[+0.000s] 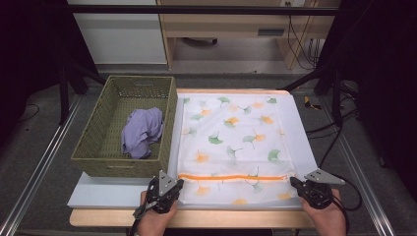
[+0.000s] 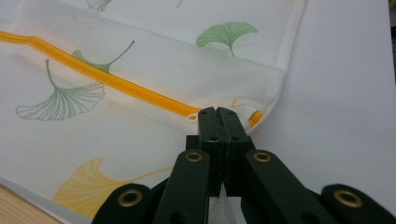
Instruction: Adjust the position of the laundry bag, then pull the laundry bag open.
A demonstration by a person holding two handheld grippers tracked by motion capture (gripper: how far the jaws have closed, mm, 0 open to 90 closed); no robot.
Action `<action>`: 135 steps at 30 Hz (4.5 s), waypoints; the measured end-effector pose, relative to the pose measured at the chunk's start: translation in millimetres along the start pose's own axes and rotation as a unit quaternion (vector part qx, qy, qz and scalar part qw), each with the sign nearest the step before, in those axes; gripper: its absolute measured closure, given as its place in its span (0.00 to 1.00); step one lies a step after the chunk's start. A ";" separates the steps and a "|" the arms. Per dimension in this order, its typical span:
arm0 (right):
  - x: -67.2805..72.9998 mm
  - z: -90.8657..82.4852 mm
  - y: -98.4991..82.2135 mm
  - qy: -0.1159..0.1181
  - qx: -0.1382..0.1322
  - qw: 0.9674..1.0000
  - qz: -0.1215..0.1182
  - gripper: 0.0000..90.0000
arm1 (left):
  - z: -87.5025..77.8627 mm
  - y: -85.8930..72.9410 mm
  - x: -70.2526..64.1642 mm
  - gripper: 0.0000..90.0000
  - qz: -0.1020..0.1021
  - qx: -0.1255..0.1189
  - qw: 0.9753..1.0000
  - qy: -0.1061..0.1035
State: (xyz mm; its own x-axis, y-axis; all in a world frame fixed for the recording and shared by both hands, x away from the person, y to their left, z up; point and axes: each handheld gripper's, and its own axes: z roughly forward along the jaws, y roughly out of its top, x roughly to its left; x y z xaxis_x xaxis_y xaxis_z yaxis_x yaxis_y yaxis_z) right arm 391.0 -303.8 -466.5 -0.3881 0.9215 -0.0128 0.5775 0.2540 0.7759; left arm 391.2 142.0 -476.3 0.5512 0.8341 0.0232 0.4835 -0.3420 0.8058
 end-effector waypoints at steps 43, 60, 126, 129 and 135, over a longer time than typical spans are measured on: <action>-35.1 18.4 -1.8 0.007 0.017 0.997 0.077 0.67 | -2.4 18.2 -28.7 0.23 0.014 -0.065 0.997 -0.049; -15.9 20.4 10.5 -0.018 0.026 0.999 0.024 0.95 | 46.8 72.7 -81.4 0.45 0.065 -0.054 0.992 -0.097; -0.4 -5.3 35.8 0.030 -0.110 0.993 -0.024 0.96 | 151.4 131.1 -180.3 0.82 0.112 -0.069 0.973 -0.188; 0.5 -4.9 35.8 0.031 -0.107 0.993 -0.023 0.96 | 153.5 131.1 -181.1 0.83 0.110 -0.072 0.973 -0.188; 0.5 -3.9 35.5 0.031 -0.106 0.994 -0.023 0.96 | 156.7 130.9 -178.6 0.91 0.102 -0.069 0.973 -0.195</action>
State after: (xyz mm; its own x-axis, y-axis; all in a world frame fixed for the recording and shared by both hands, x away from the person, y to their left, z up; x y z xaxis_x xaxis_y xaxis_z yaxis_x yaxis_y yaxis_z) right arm 408.5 -295.5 -436.5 -0.4579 0.8888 -0.0180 0.3967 0.2224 0.8906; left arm 462.6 -119.5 -467.7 0.8556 0.5174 -0.0143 0.2561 -0.3992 0.8803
